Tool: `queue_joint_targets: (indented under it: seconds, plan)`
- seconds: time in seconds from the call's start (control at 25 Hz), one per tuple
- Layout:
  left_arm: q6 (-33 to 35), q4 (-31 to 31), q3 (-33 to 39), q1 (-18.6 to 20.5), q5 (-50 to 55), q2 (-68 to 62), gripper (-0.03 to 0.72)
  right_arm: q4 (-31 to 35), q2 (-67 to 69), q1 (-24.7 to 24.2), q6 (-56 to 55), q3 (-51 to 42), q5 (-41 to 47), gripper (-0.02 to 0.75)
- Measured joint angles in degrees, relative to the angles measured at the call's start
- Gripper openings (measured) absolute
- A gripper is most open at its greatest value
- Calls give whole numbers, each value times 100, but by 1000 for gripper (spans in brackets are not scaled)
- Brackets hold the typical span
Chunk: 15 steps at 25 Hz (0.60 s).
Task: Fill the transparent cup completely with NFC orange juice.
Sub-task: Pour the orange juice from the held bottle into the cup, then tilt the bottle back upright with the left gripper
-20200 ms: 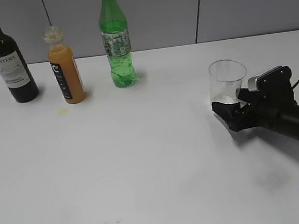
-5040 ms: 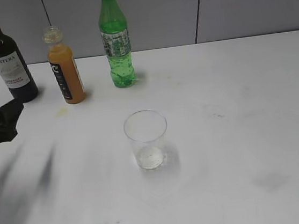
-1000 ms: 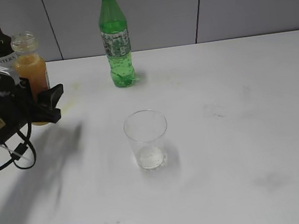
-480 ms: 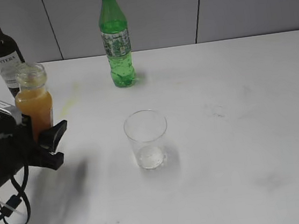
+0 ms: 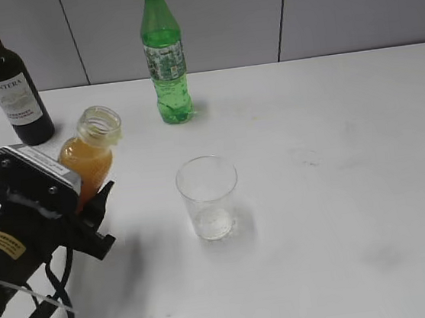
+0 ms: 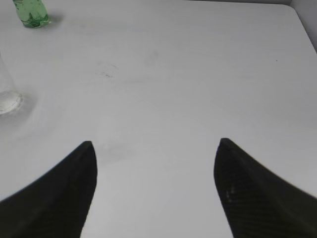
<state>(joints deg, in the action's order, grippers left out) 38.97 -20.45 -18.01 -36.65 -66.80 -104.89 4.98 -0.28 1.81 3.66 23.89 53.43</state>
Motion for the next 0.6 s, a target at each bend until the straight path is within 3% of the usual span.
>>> queue_joint_targets:
  seconds: [0.2, 0.6]
  plan:
    - [549, -329, -261, -236, 30, 0, 470, 0, 0, 0, 0, 0, 0, 573]
    - [1900, -564, -882, -271, 1039, 0, 470, 0, 0, 0, 0, 0, 0, 573]
